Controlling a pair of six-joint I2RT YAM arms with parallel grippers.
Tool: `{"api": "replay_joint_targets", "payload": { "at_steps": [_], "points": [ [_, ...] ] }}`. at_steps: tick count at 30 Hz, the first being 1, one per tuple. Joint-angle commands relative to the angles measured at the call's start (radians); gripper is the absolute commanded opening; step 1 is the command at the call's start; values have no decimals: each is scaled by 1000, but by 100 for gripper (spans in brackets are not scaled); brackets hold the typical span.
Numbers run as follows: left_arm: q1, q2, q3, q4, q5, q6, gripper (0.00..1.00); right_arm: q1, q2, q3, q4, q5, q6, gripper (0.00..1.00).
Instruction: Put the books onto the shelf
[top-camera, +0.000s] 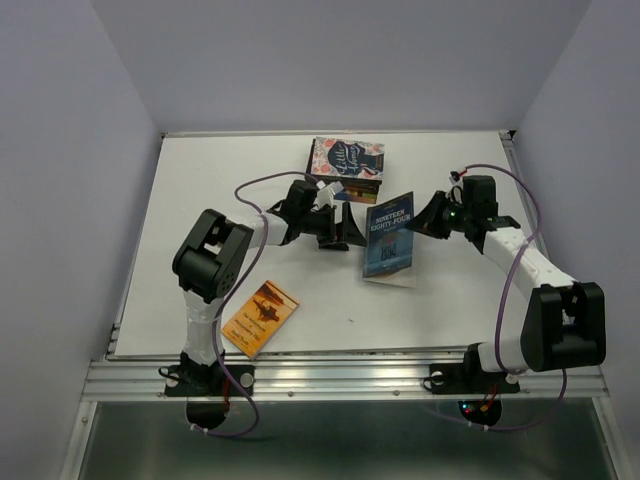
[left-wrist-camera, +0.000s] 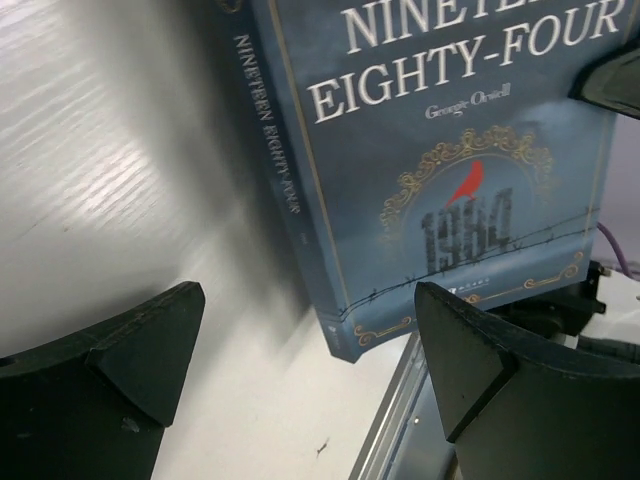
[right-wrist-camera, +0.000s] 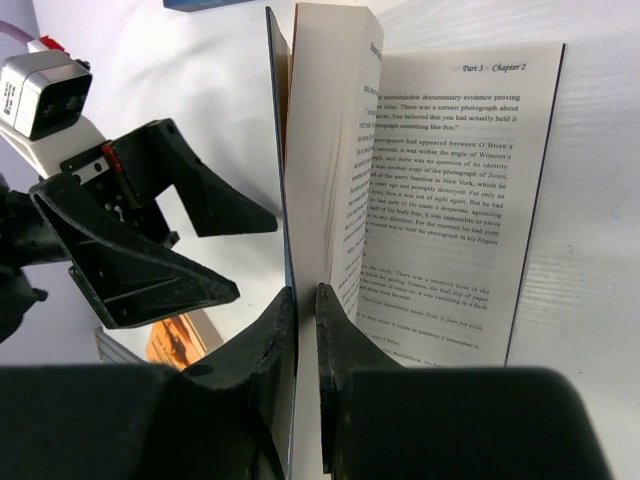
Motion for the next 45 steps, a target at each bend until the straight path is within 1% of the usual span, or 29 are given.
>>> {"api": "replay_joint_targets", "payload": {
  "at_steps": [1,4,12,15,16,18,19,20,21,22,23,24,25,26,27,28,30,31,35,38,39,42,43,45],
  "points": [
    [-7,16,-13,214,159,-65,99,-2,-18,74,101,-106,62,1],
    [-10,20,-4,279,182,-83,99,-2,-12,78,104,-126,71,1],
    [-18,112,28,288,205,-75,99,-12,-21,66,131,-159,93,1],
    [-20,125,15,395,240,-133,99,-12,-20,46,154,-177,105,1],
    [-20,128,12,477,253,-159,99,-12,-17,40,160,-185,105,1],
    [-20,140,-10,596,289,-268,98,-12,-14,17,177,-183,111,1],
    [-20,146,-36,753,302,-320,97,-12,-11,9,180,-188,113,1],
    [-18,163,-51,849,314,-380,95,-12,-9,3,193,-188,113,1],
    [-16,174,-70,1091,332,-526,93,-12,-6,-15,200,-186,121,1],
    [-16,193,-102,1247,337,-625,92,-21,-3,-25,215,-185,122,1],
    [-15,250,-105,1399,348,-732,91,-21,0,-34,219,-186,127,1],
    [-13,287,-103,1573,342,-979,89,-21,5,-49,219,-192,137,1],
    [-12,331,-69,1806,336,-1084,87,-21,12,-58,249,-198,141,1],
    [-16,377,-50,1805,351,-1120,83,-21,12,-66,265,-197,142,1],
    [-19,387,-50,1804,346,-1115,79,-21,12,-74,268,-189,144,1],
    [-24,391,-53,1804,346,-1112,78,-21,15,-83,272,-189,144,1],
    [-36,381,-53,1805,360,-1100,75,-30,22,-91,280,-186,144,1],
    [-35,373,-54,1804,359,-1094,70,-30,25,-95,283,-185,142,1],
    [-29,355,-60,1804,350,-1083,60,-30,40,-124,292,-179,144,1],
    [-29,356,-57,1802,348,-1091,45,-30,54,-141,292,-172,142,1],
    [-29,358,-56,1799,343,-1094,35,-30,63,-150,294,-181,141,1],
    [-29,365,-53,1778,339,-1094,17,-30,74,-163,295,-172,136,1],
    [-27,365,-53,1772,337,-1092,9,-30,75,-173,295,-168,136,1],
    [-24,358,-67,1762,331,-1089,0,-30,75,-181,295,-162,133,1]
  ]
}}
